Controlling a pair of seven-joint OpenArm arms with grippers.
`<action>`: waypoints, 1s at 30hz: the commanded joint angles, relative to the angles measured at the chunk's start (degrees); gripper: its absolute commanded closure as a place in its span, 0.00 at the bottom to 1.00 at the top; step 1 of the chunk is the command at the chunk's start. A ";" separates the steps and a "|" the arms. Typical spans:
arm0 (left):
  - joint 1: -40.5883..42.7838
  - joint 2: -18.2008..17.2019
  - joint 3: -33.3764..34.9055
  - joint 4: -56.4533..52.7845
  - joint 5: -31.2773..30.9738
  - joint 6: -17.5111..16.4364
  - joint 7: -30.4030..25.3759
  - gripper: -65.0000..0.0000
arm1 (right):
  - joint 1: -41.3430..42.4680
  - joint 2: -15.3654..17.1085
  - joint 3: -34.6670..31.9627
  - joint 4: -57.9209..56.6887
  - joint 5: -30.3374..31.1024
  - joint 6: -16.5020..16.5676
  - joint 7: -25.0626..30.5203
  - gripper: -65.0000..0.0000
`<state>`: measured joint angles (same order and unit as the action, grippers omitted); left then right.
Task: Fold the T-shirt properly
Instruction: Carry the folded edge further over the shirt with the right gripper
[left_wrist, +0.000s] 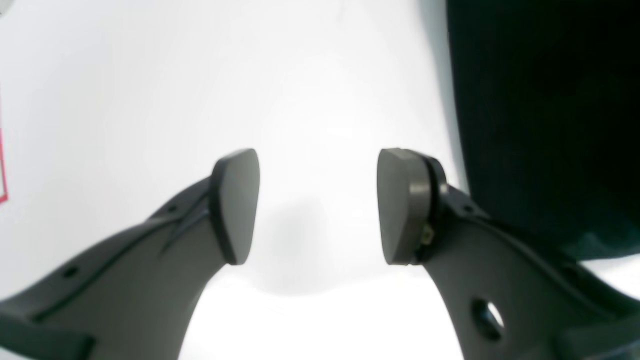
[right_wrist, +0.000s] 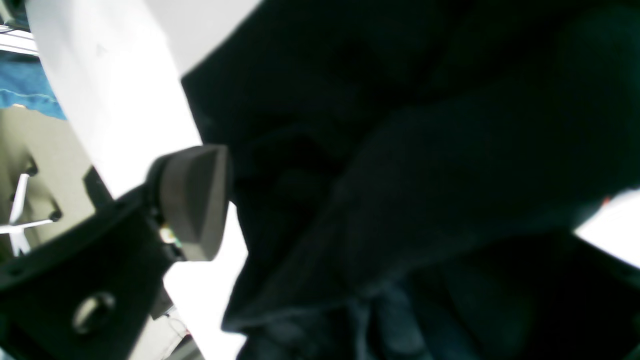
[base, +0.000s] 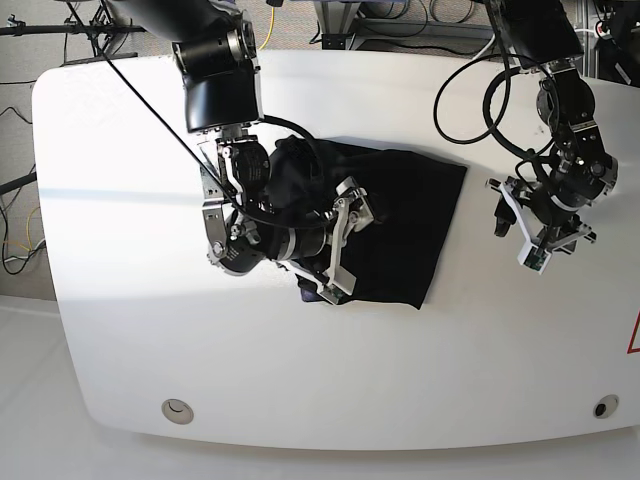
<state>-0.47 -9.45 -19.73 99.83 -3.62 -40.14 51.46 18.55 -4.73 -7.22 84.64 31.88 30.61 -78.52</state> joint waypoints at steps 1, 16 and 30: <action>-0.98 -0.70 -0.10 0.96 -0.56 0.14 -1.04 0.47 | 2.16 -1.11 -0.38 1.21 1.31 0.11 -0.03 0.08; -1.07 -0.70 -0.10 0.96 -0.47 0.14 -1.04 0.47 | 3.48 -3.49 -1.26 6.48 1.31 0.11 -1.48 0.08; -1.07 -0.70 -0.10 0.87 -0.47 0.14 -1.04 0.47 | 3.48 -3.84 -6.71 6.48 1.31 0.11 -1.48 0.08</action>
<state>-0.62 -9.58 -19.70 99.81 -3.62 -40.12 51.42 20.58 -7.99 -13.10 90.06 31.88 30.61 -81.19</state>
